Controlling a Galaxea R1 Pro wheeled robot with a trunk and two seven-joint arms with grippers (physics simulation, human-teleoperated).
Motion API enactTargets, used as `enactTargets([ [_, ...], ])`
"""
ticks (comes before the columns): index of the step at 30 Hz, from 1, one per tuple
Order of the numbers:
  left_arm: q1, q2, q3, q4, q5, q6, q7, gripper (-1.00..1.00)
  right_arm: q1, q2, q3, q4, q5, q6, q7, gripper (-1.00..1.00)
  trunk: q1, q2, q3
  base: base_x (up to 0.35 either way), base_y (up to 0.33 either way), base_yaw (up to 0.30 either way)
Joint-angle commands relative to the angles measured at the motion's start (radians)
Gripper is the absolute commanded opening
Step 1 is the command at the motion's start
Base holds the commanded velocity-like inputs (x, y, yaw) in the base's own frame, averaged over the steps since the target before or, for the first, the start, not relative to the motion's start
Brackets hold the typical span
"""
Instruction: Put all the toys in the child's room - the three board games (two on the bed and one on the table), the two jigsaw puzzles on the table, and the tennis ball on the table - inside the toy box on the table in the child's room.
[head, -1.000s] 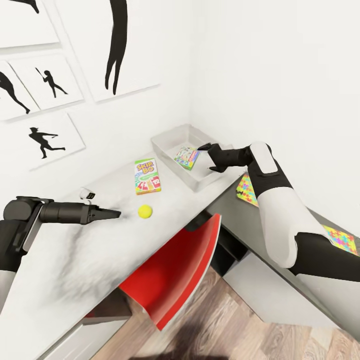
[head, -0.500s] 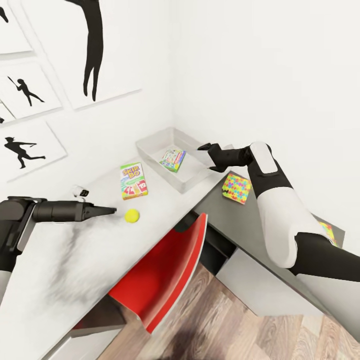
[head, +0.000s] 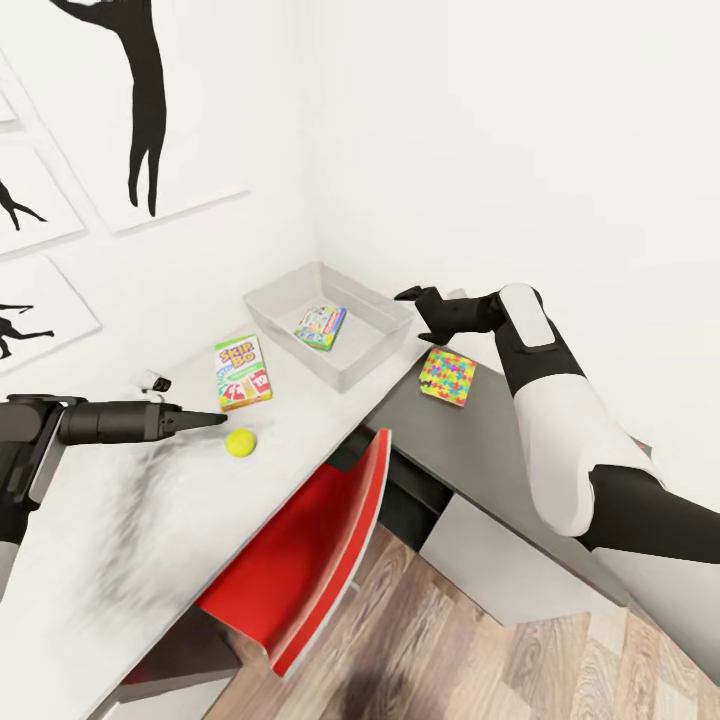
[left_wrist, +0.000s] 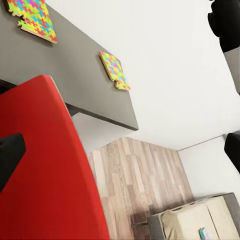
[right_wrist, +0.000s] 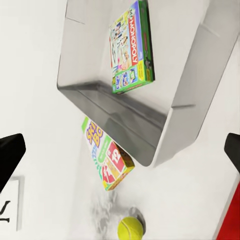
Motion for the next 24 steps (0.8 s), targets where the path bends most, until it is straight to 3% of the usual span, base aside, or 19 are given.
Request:
enactTargets([
  [1, -0.001, 0.001, 0.000, 0.000, 0.000, 0.011, -0.004, 1.00, -0.001, 0.001, -0.005, -0.001, -0.009, 0.003, -0.010, 1.00, 0.001, -0.002, 0.000, 0.000, 0.000, -0.048],
  [16, 0.001, 0.004, 0.002, 0.018, 0.002, 0.011, -0.004, 1.00, -0.001, 0.001, -0.005, -0.002, -0.009, 0.003, -0.009, 1.00, 0.001, -0.002, 0.025, -0.002, 0.000, -0.010],
  [24, 0.001, 0.005, 0.003, 0.028, 0.008, 0.011, -0.004, 1.00, -0.001, 0.001, -0.004, -0.002, -0.009, 0.003, -0.009, 1.00, 0.001, -0.002, 0.038, -0.099, 0.036, 0.000],
])
